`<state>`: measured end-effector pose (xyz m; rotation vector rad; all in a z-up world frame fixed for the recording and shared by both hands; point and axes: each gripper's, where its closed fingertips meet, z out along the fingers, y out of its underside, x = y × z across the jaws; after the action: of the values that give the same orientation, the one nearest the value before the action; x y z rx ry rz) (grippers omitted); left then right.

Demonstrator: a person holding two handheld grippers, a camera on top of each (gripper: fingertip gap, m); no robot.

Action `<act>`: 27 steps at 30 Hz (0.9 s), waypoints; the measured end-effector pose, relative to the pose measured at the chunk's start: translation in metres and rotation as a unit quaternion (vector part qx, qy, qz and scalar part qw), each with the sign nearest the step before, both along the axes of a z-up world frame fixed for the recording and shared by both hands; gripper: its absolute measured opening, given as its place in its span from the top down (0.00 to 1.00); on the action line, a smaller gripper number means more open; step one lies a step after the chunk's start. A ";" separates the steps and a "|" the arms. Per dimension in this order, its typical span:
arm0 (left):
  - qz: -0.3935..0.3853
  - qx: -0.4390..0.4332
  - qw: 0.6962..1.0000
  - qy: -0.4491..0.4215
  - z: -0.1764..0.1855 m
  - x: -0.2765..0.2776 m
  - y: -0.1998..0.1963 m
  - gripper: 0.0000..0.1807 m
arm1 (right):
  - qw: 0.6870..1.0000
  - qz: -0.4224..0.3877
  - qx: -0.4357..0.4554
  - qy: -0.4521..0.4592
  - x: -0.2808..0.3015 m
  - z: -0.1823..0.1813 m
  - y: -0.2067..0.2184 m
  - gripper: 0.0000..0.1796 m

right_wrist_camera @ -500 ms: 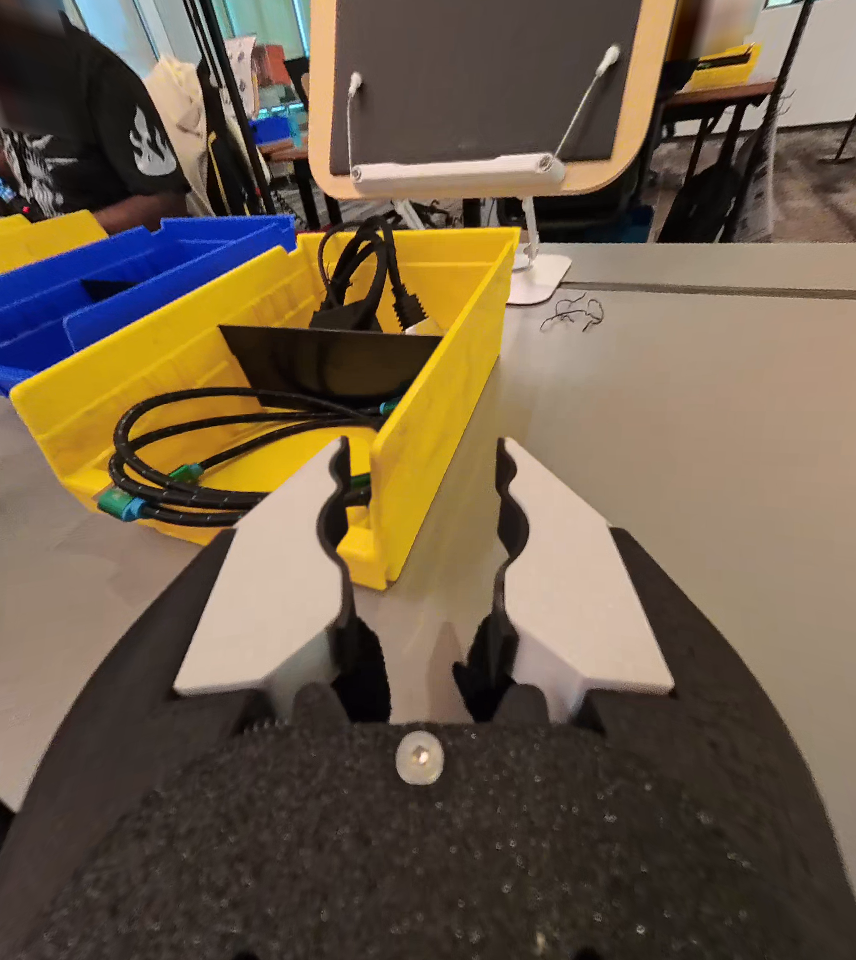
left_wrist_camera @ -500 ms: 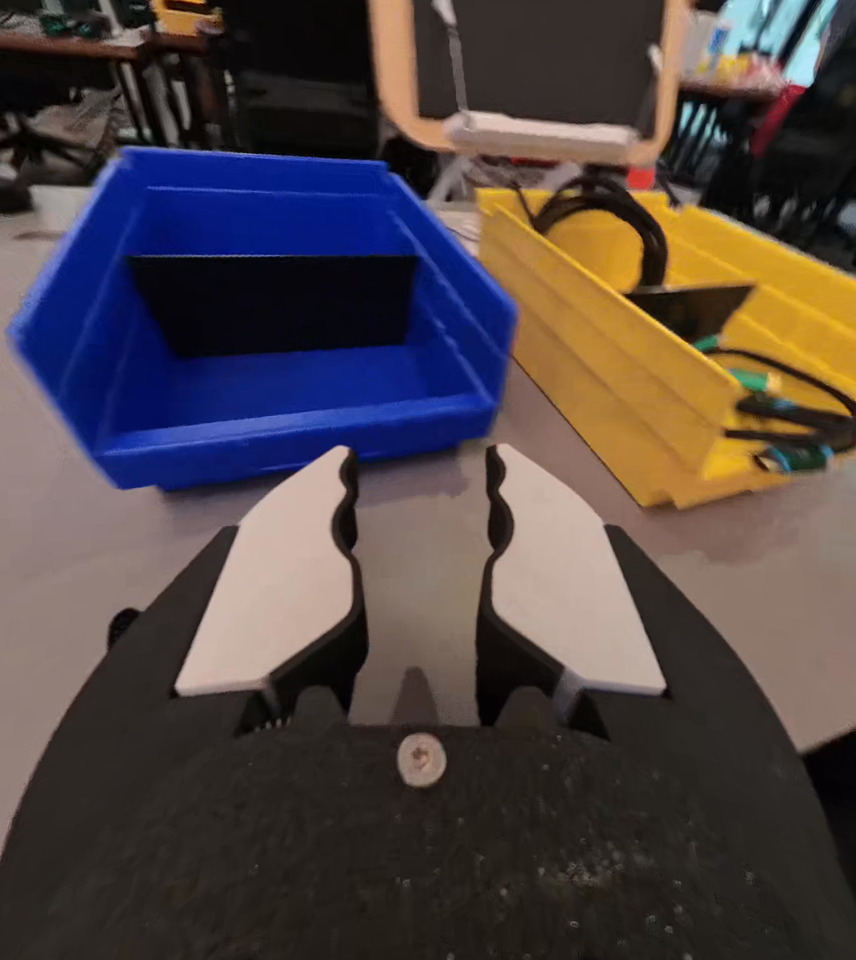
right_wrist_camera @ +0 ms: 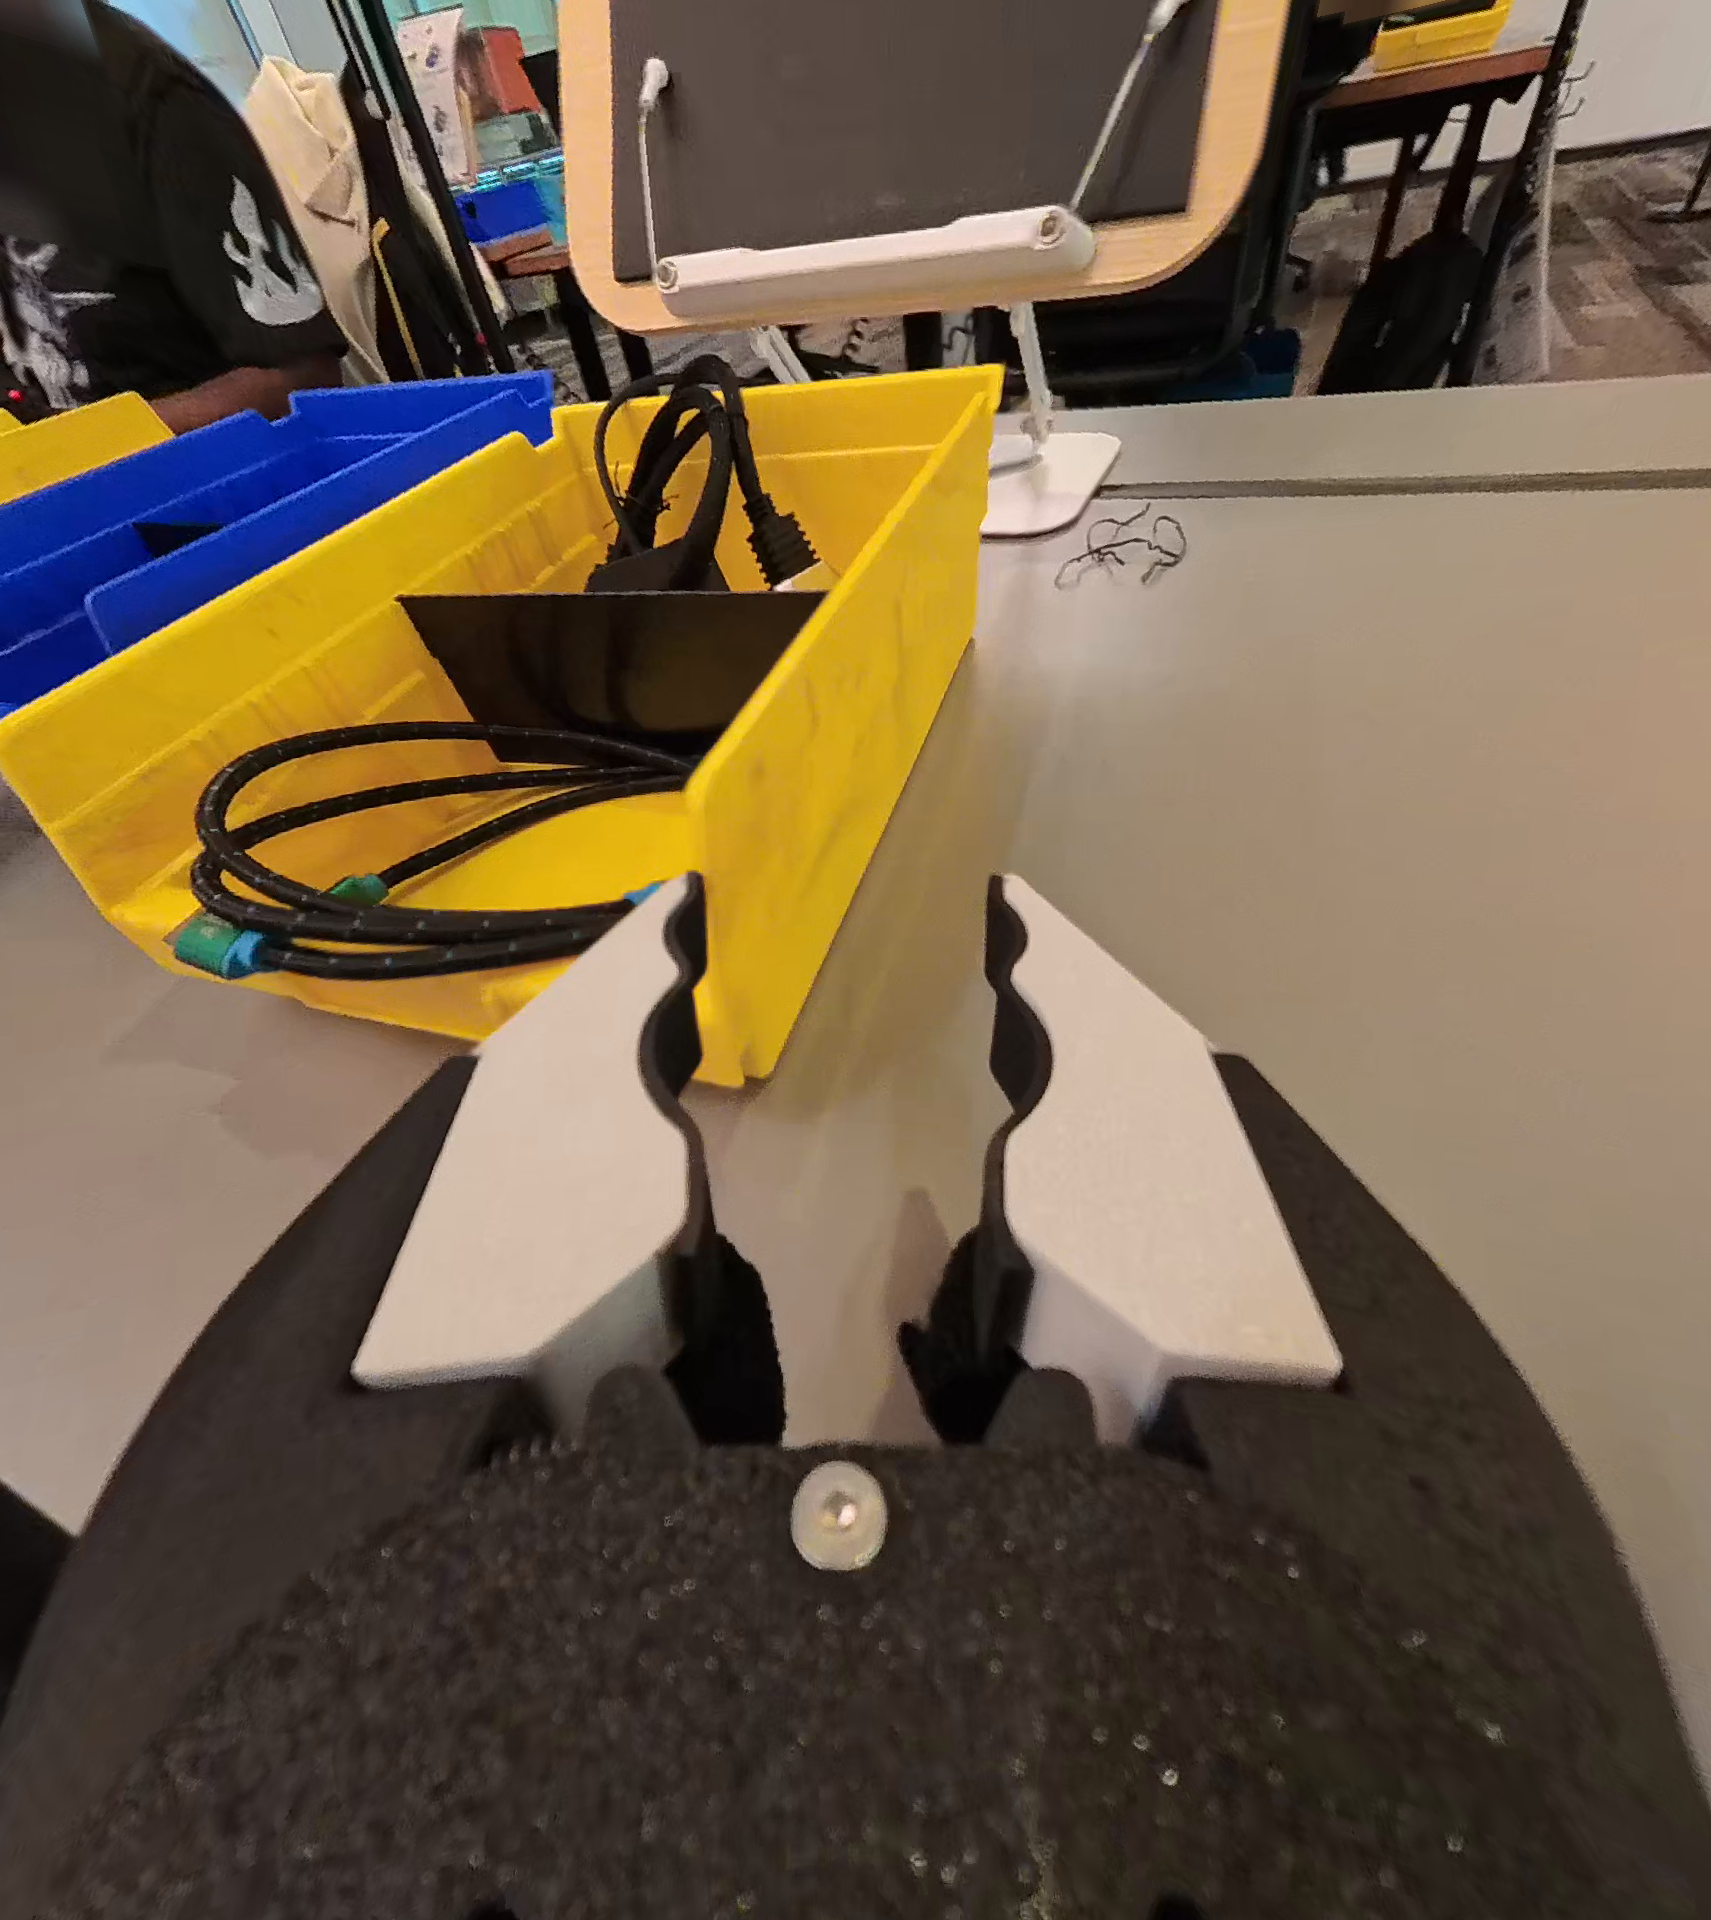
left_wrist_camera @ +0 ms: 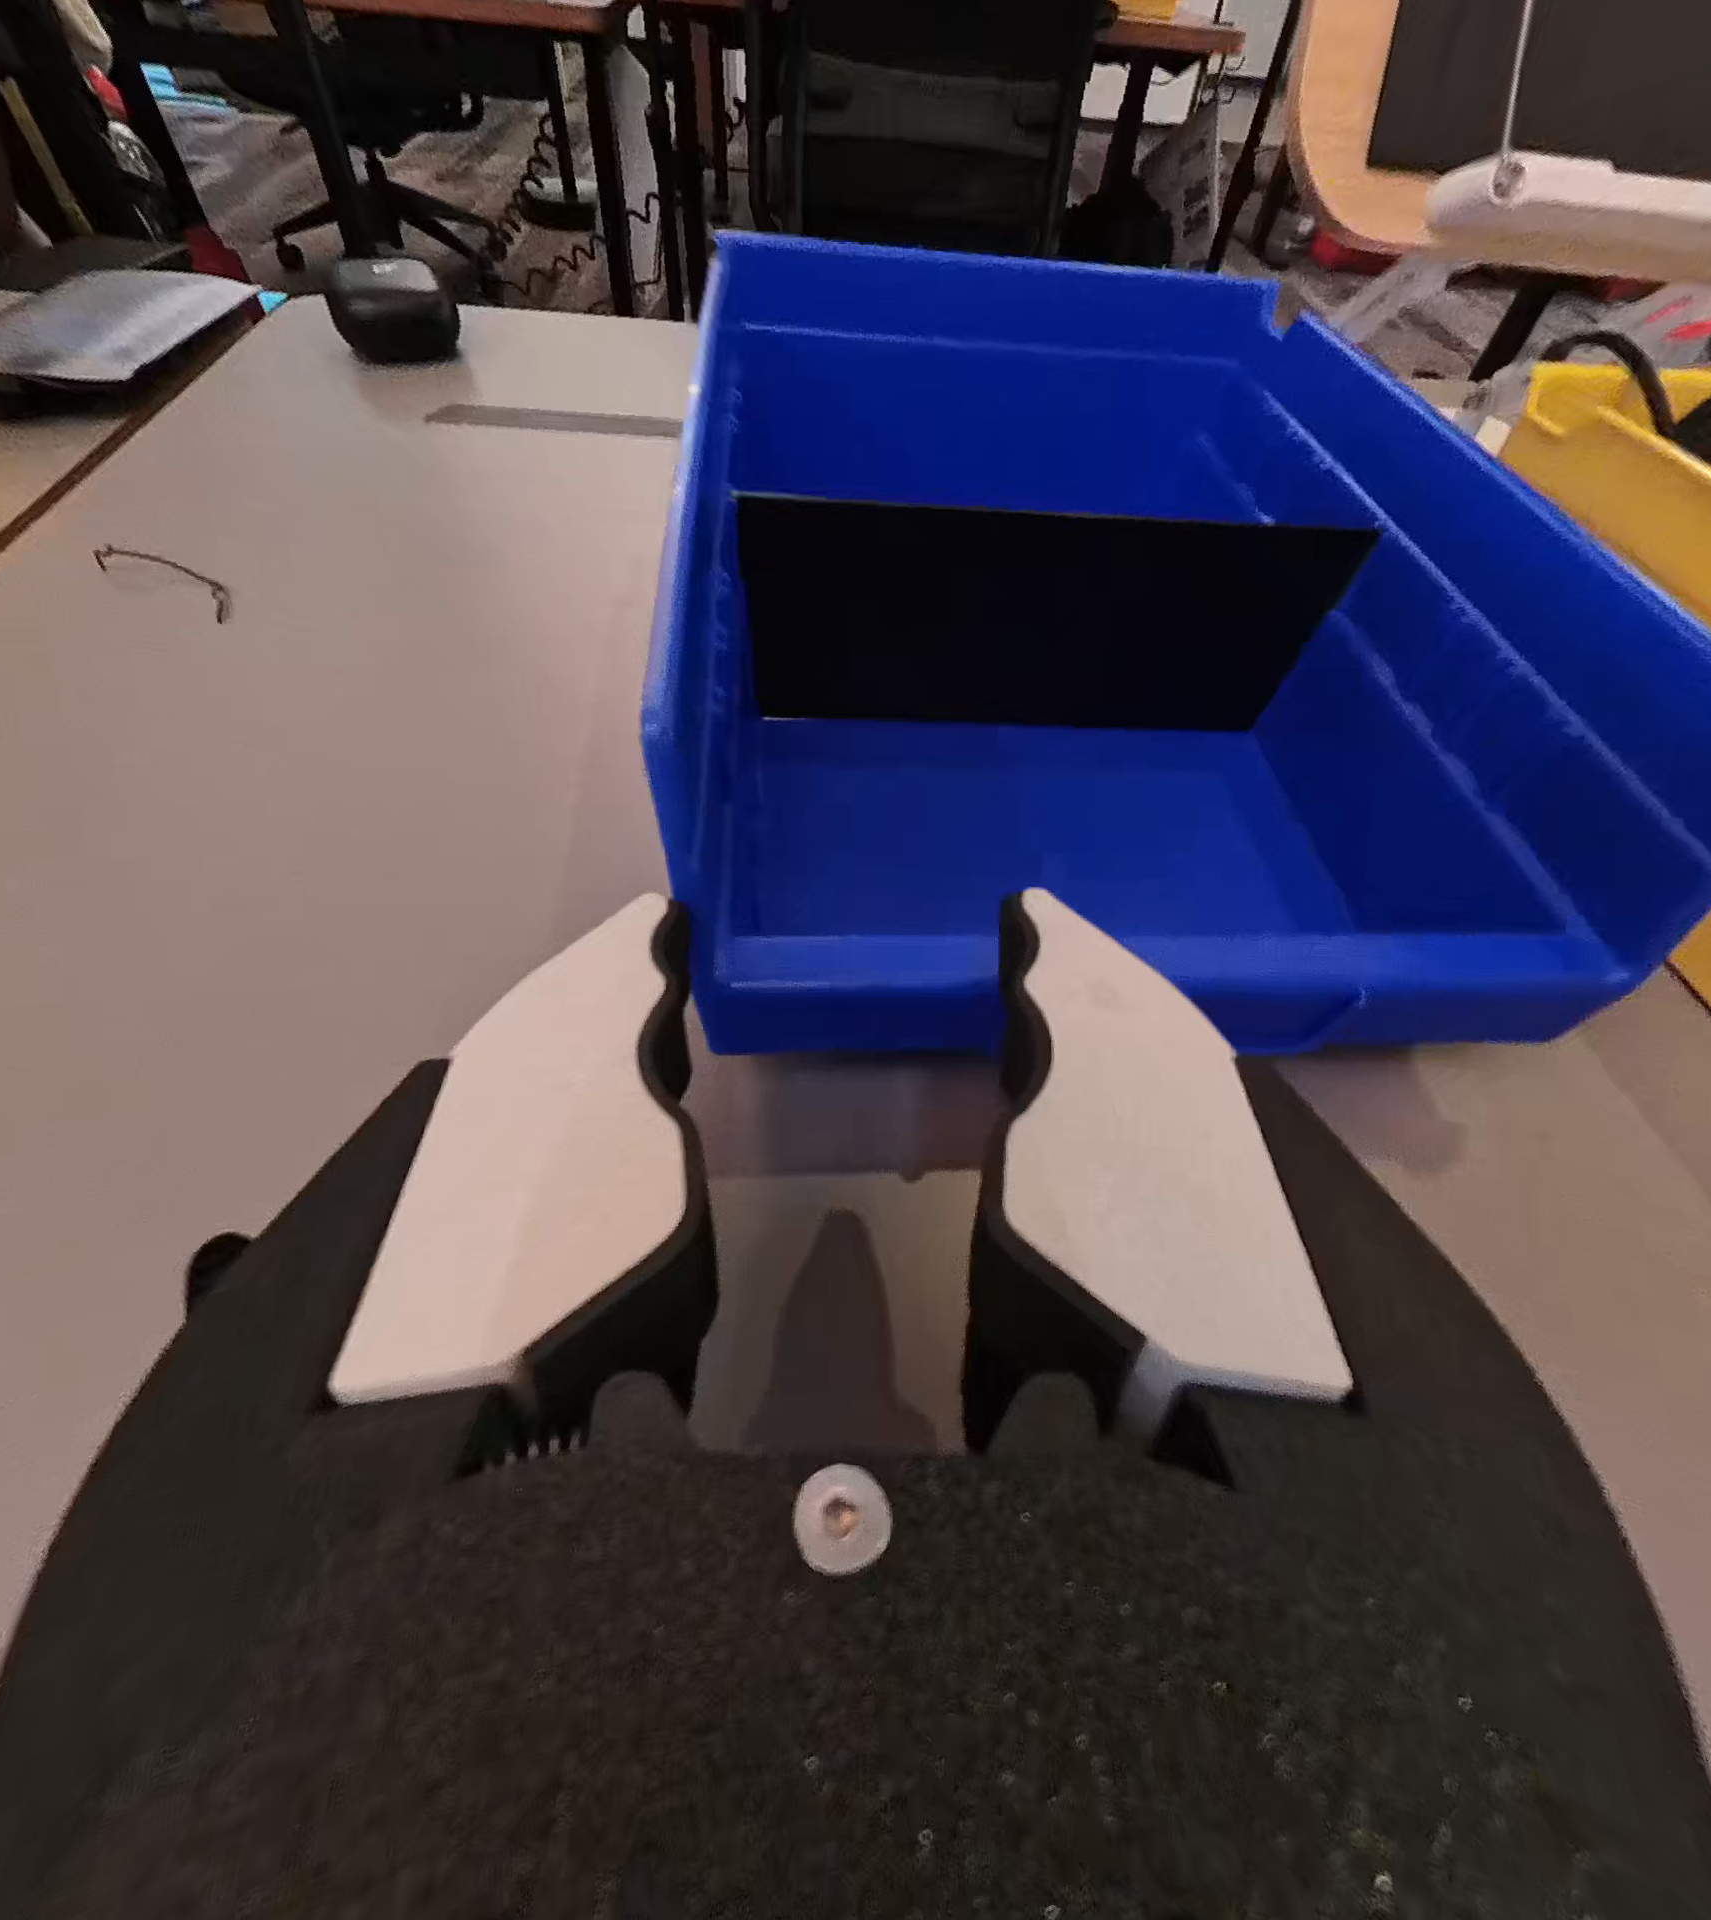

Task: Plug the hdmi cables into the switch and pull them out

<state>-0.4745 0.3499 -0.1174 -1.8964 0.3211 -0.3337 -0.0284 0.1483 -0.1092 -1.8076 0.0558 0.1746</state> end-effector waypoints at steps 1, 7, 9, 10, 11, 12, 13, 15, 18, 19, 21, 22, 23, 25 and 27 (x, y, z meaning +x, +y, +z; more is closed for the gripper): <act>-0.001 0.001 1.000 -0.006 0.002 0.001 0.004 0.70 | 1.000 -0.007 0.000 0.000 0.004 0.000 -0.004 0.70; 0.043 0.018 0.999 0.011 0.003 -0.025 0.026 0.73 | 0.999 -0.041 0.010 0.012 0.026 0.005 -0.022 0.71; 0.066 0.033 0.997 0.015 0.006 -0.039 0.034 0.71 | 0.999 -0.045 0.009 0.020 0.030 0.004 -0.024 0.71; 0.074 0.037 0.996 0.019 0.005 -0.046 0.039 0.70 | 0.999 -0.045 0.008 0.022 0.030 0.004 -0.024 0.71; 0.074 0.032 0.997 0.021 0.003 -0.051 0.044 0.70 | 0.999 -0.044 0.007 0.024 0.029 0.003 -0.023 0.71; 0.058 0.018 0.998 0.015 -0.001 -0.050 0.049 0.68 | 0.999 -0.042 0.006 0.025 0.028 0.002 -0.022 0.71; 0.025 0.003 1.000 0.001 -0.004 -0.043 0.051 0.69 | 0.999 -0.039 0.005 0.024 0.026 0.002 -0.021 0.71; -0.057 -0.018 0.998 -0.020 -0.007 -0.024 0.044 0.85 | 0.999 -0.032 0.005 0.022 0.021 0.001 -0.018 0.72; -0.061 -0.027 0.998 -0.016 -0.009 -0.018 0.038 0.97 | 1.000 -0.014 0.015 0.004 0.008 0.008 -0.015 0.72; -0.062 -0.026 0.998 -0.008 -0.010 -0.015 0.034 0.98 | 1.000 -0.007 0.022 -0.016 0.002 0.012 -0.014 0.72; -0.065 -0.024 0.997 0.016 -0.010 -0.011 0.024 0.98 | 0.998 0.010 0.038 -0.059 -0.018 0.021 -0.014 0.72; -0.062 -0.029 0.997 0.020 -0.011 -0.011 0.018 0.98 | 0.996 0.026 0.045 -0.070 -0.035 0.024 -0.014 0.72; -0.056 -0.036 0.998 0.019 -0.011 -0.010 0.011 0.97 | 0.995 0.048 0.051 -0.073 -0.056 0.028 -0.015 0.72; -0.049 -0.050 0.997 0.013 -0.011 -0.010 -0.007 0.97 | 0.989 0.113 0.051 -0.081 -0.114 0.029 -0.016 0.72; -0.043 -0.061 0.997 0.010 -0.011 -0.009 -0.028 0.97 | 0.979 0.179 0.031 -0.093 -0.177 0.023 -0.017 0.72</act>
<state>-0.4830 0.3221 -0.1286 -2.0104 0.4047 -0.4004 -0.2049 0.1314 -0.0864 -1.7519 -0.4056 0.2575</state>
